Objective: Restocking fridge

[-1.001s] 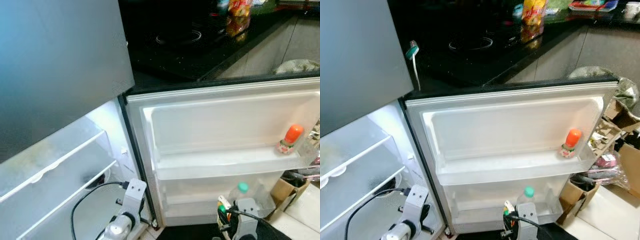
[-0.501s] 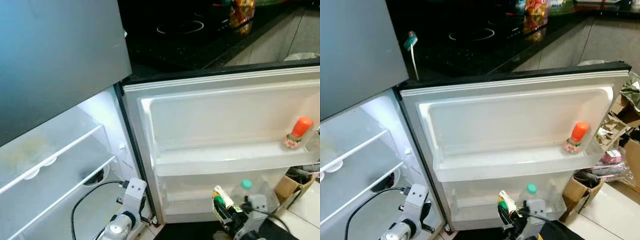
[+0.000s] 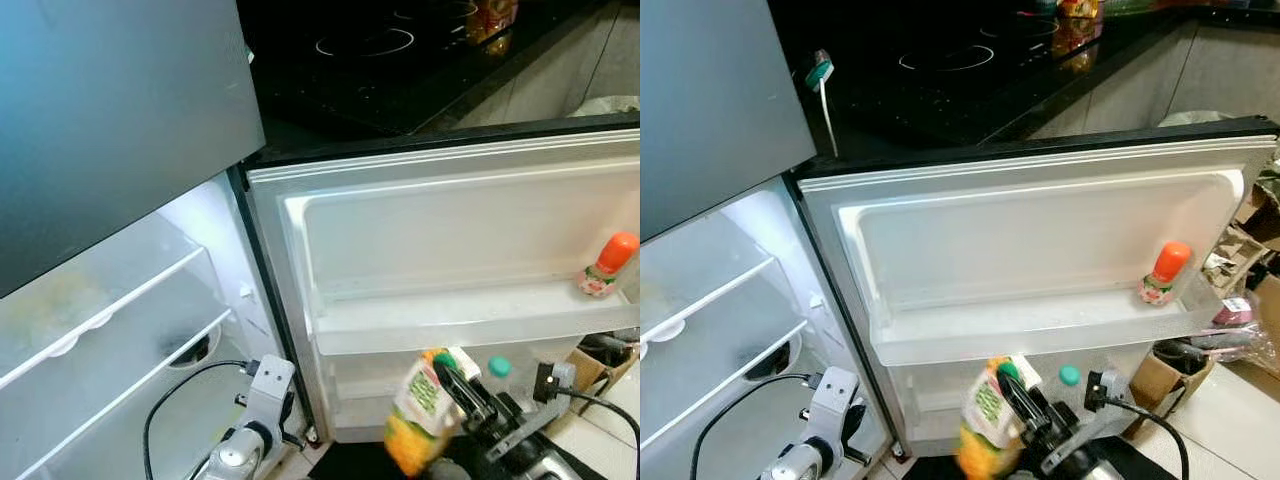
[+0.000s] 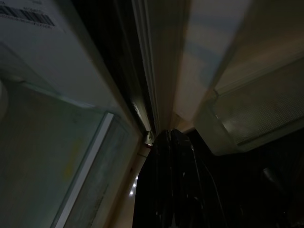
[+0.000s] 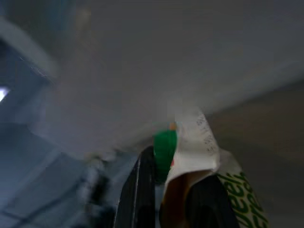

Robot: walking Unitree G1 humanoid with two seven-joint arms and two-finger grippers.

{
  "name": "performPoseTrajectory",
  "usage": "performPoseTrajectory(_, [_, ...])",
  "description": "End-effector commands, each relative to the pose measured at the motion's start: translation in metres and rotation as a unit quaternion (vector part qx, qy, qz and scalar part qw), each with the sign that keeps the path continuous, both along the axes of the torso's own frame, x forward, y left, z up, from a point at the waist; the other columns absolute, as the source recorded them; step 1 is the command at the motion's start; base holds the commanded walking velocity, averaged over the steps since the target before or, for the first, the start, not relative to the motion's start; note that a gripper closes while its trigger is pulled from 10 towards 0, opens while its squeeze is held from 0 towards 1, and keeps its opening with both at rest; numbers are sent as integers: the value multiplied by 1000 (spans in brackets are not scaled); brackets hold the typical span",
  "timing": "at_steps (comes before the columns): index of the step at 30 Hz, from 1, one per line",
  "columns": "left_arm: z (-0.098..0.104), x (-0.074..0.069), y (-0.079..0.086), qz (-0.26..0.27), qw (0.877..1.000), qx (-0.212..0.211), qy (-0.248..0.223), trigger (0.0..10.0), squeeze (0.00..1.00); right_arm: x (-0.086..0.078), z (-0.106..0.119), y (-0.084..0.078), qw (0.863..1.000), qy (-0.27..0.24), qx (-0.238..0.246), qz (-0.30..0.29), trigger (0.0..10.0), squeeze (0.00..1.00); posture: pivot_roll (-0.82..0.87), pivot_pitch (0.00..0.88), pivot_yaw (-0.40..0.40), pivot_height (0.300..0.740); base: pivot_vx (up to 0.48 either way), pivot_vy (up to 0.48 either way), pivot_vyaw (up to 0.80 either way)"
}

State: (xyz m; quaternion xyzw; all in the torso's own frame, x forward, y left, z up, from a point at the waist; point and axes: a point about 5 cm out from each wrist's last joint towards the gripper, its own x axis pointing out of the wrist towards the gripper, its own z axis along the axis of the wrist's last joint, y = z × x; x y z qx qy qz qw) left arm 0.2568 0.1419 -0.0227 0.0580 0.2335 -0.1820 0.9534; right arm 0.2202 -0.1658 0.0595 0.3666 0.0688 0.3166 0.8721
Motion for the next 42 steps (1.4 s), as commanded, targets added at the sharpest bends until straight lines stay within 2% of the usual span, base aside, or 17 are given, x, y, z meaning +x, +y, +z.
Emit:
performPoseTrajectory(1, [-3,-5,5,0,1000,4,4,10000,0,4,15,6,999,-32,28,15,10000,0,-57,97,76,626,0,0,0])
performPoseTrajectory(6, [-2,-4,5,-3,1000,6,2,10000,0,10,11,11,999,-38,3,9,10000,0,-51,98,81,626,0,0,0])
performPoseTrajectory(8, [0,-2,6,-8,1000,9,-2,10000,0,16,0,14,998,-41,-54,-10,10000,0,-43,101,85,626,0,0,0])
performPoseTrajectory(10, [0,-2,6,-8,1000,9,-2,10000,0,16,0,14,998,-41,-54,-10,10000,0,-43,101,85,626,0,0,0])
performPoseTrajectory(11, [1,-1,8,-13,1000,12,-5,10000,0,22,-7,18,992,-50,-112,-29,10000,0,-34,104,86,626,0,0,0])
performPoseTrajectory(14, [3,0,10,-16,1000,16,-8,10000,0,26,-9,23,986,-61,-154,-38,10000,0,-29,106,87,626,0,0,0])
performPoseTrajectory(20, [4,1,11,-19,1000,18,-9,10000,0,26,-11,28,980,-77,-180,-38,10000,0,-28,107,87,626,0,0,0])
performPoseTrajectory(24, [3,0,11,-22,1000,20,-9,10000,0,21,-17,33,968,-109,-225,-32,10000,0,-29,108,86,626,0,0,0])
performPoseTrajectory(26, [3,-1,10,-25,999,20,-10,10000,0,17,-23,36,958,-138,-250,-37,10000,0,-29,108,86,626,0,0,0])
performPoseTrajectory(28, [3,-1,10,-26,999,20,-10,10000,0,16,-25,36,956,-143,-255,-38,10000,0,-29,108,86,626,0,0,0])
performPoseTrajectory(32, [3,-1,8,-30,999,20,-10,10000,0,10,-31,41,938,-181,-296,-26,10000,0,-28,110,86,626,0,0,0])
performPoseTrajectory(35, [3,-1,8,-32,999,21,-11,10000,0,10,-34,42,934,-186,-303,-26,10000,0,-27,113,87,626,0,0,0])
performPoseTrajectory(38, [3,-2,9,-34,999,22,-11,10000,0,10,-36,48,924,-210,-319,-25,10000,0,-22,117,87,626,0,0,0])
performPoseTrajectory(41, [3,-2,9,-35,999,23,-12,10000,0,10,-38,51,921,-217,-323,-23,10000,0,-17,119,86,626,0,0,0])
performPoseTrajectory(42, [3,-2,9,-37,999,23,-12,10000,0,10,-40,57,920,-221,-323,-5,10000,0,-13,121,86,626,0,0,0])
